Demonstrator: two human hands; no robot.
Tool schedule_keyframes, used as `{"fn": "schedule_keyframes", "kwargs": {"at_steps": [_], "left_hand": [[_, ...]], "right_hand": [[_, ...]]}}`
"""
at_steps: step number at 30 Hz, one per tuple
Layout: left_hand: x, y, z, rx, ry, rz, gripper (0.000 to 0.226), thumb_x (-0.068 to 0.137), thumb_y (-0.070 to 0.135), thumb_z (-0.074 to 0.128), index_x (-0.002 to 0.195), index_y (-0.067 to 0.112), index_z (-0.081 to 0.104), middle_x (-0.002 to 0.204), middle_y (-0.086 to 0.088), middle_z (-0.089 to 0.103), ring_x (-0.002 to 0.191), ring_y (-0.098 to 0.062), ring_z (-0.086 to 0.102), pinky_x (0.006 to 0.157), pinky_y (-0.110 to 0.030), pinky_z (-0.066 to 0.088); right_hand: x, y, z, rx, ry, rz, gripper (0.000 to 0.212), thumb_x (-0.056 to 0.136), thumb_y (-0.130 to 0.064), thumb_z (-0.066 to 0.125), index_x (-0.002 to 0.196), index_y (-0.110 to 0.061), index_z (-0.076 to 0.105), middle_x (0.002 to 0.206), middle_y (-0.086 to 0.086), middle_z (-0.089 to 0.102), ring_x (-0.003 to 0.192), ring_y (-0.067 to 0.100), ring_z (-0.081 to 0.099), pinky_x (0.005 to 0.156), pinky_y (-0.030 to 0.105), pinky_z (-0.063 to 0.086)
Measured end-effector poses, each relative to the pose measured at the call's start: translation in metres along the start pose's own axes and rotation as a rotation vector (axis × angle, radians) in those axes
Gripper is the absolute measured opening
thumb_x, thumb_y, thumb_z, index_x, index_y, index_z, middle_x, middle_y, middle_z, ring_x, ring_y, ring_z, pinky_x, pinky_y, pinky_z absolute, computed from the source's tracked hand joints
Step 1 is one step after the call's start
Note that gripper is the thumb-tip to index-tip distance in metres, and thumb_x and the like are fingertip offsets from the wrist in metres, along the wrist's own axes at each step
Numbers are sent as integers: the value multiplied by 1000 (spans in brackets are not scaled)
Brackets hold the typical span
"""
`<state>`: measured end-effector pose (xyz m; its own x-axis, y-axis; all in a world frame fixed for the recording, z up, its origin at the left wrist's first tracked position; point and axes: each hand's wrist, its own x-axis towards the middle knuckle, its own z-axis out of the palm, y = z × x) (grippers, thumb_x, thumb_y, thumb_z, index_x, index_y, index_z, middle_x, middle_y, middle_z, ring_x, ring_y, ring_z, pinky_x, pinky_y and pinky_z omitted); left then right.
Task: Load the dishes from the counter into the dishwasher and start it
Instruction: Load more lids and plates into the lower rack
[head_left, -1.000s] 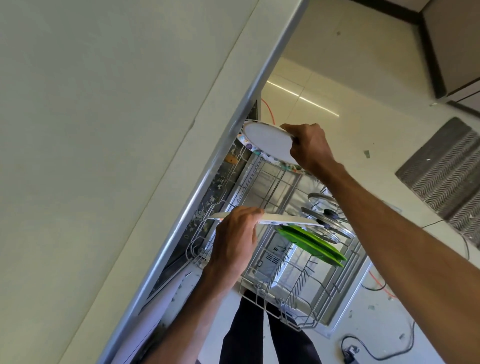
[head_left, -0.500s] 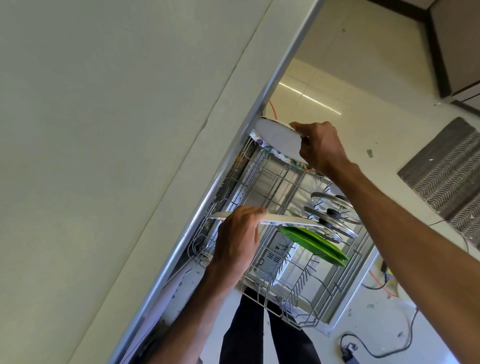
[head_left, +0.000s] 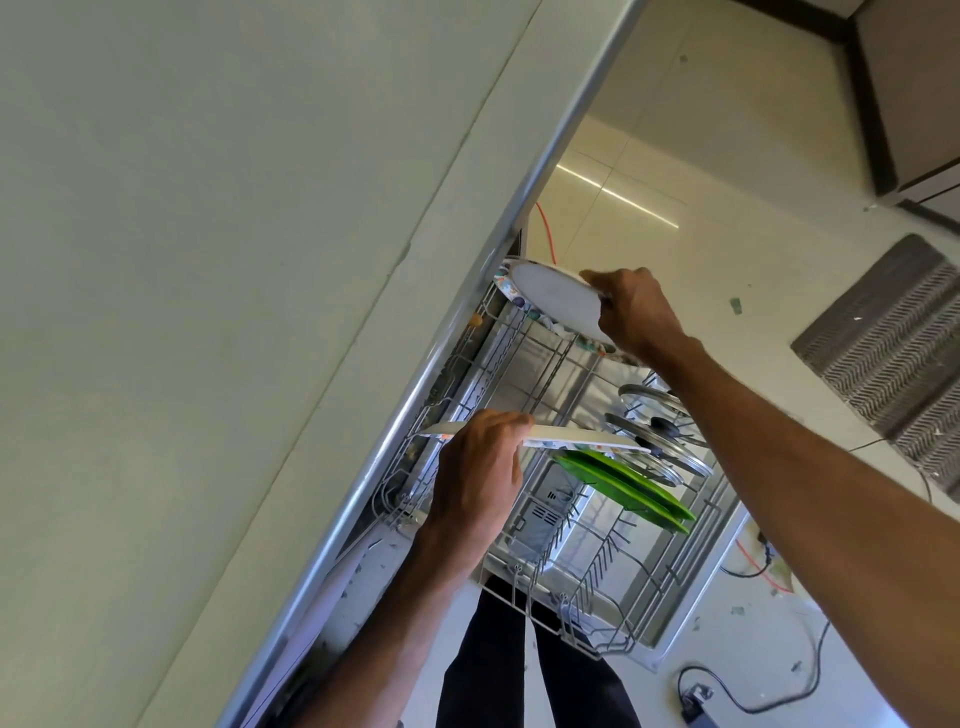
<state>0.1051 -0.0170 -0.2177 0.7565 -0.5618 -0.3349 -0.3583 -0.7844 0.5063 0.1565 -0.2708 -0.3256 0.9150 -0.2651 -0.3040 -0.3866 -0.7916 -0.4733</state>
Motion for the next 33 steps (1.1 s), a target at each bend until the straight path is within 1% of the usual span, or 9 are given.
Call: {"fn": "schedule_keyframes", "kwargs": {"at_steps": [5,8,10,14,18,20,24,28,33], "left_hand": [[1,0,1,-2,0,-12,33,92,7,66,124,15,68,114,-5,73,102,-15,67,83,-28,60],[2,1,1,-2,-3,-24,32,91,6,67,123,14,69,113,-7,73,102,-17,68,82,-27,59],[3,4,-1,5,-3,-29,32,91,6,68,123,12,69,114,-8,73,102,-19,68,84,-25,57],[11,12,-9,9,15,-7,30,93,7,66,123,10,68,115,-10,72,101,-20,68,83,-23,55],[28,18,-9,-23,30,40,25,97,6,59,120,10,69,112,-10,72,100,-20,67,80,-20,51],[37,22,-6,-43,39,80,26,97,6,59,120,10,70,114,-10,72,102,-21,67,84,-20,50],[59,33,0,-95,68,165,29,94,0,58,121,6,69,120,-11,70,111,-22,64,97,-26,51],[78,44,-1,-113,218,96,53,92,-1,62,143,3,49,145,-15,52,137,-25,46,115,-31,36],[74,35,-4,-90,300,-61,71,91,-8,59,155,6,29,157,-11,38,143,-23,39,108,-17,24]], "right_hand": [[1,4,10,52,-14,36,63,80,14,51,138,-9,60,112,23,72,96,38,69,78,31,48],[4,7,3,100,-42,13,59,87,10,54,142,-11,56,129,18,66,113,33,66,96,38,54],[-3,4,-6,148,-73,-8,58,93,0,62,148,-9,47,145,17,55,132,30,54,112,37,42],[-51,-20,-31,375,170,-14,48,97,-26,66,141,-9,55,143,8,57,130,20,55,108,27,41],[-128,-36,-46,516,-225,49,50,84,-59,71,125,-31,67,129,-16,66,114,6,63,97,31,50],[-150,-28,-35,305,-247,-15,50,85,-46,76,131,-31,63,126,-10,68,109,14,65,91,36,53],[-146,-16,-26,229,14,-45,45,86,2,65,124,-21,71,98,12,77,80,33,72,66,34,55],[-123,-12,-46,181,87,-62,49,84,7,57,122,-19,72,90,17,76,71,36,70,62,38,56],[-99,-2,-53,69,68,-97,62,74,8,52,124,-22,70,90,23,74,75,45,67,69,44,55]]}}
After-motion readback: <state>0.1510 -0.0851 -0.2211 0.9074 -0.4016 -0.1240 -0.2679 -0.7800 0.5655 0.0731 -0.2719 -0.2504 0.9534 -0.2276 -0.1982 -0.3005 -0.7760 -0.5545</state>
